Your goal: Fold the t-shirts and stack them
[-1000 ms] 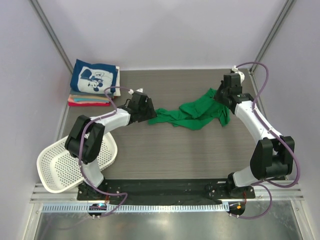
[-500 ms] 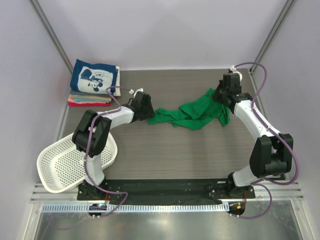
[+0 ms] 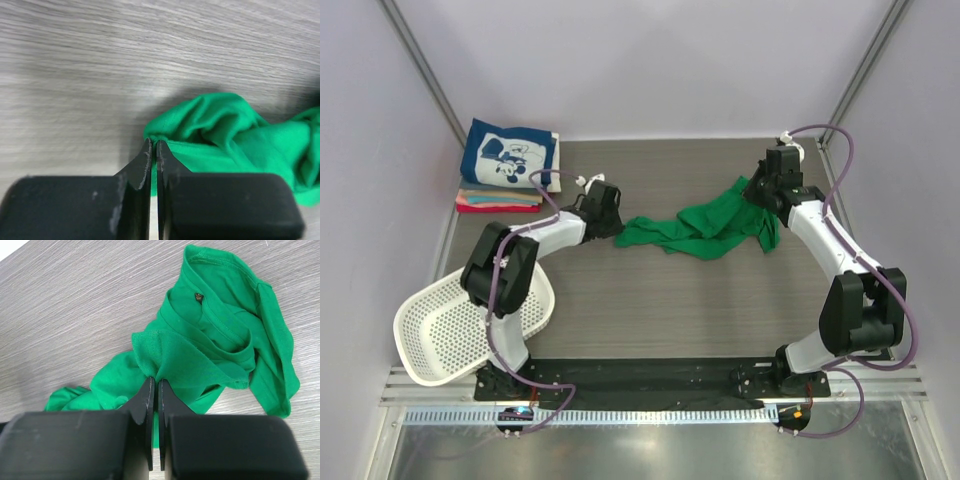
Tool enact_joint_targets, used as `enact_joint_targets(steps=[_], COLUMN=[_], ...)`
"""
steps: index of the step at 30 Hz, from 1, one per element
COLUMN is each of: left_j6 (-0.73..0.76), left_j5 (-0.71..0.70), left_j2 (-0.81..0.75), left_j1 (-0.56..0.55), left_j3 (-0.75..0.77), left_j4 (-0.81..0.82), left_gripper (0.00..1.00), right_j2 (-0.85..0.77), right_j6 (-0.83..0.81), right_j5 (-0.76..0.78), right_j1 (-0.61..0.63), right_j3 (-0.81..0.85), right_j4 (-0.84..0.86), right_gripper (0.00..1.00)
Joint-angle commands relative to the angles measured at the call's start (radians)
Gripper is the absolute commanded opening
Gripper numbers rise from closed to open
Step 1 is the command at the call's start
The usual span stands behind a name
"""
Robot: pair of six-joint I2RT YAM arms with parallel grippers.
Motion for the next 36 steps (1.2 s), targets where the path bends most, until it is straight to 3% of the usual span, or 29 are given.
enact_joint_targets(steps=[1, 14, 27, 32, 36], left_j6=[0.044, 0.231, 0.347, 0.367, 0.369], left_j5=[-0.068, -0.130, 0.154, 0.229, 0.203], left_j2=[-0.165, -0.746, -1.247, -1.308, -1.233], left_j1=[0.004, 0.004, 0.003, 0.004, 0.004], left_j3=[0.005, 0.104, 0.221, 0.250, 0.317], left_j4=[-0.049, -0.310, -0.229, -0.129, -0.152], left_gripper=[0.00, 0.00, 0.00, 0.00, 0.00], right_j2=[-0.047, -0.369, -0.840, -0.881, -0.796], right_j6=[0.003, -0.004, -0.052, -0.090, -0.139], right_j5=[0.001, 0.076, 0.210, 0.268, 0.267], right_j1=[-0.002, -0.011, -0.010, -0.008, -0.008], right_j3=[0.014, 0.243, 0.536, 0.646, 0.734], right_j4=[0.036, -0.191, -0.324, -0.346, -0.352], right_gripper=[0.01, 0.01, 0.01, 0.01, 0.01])
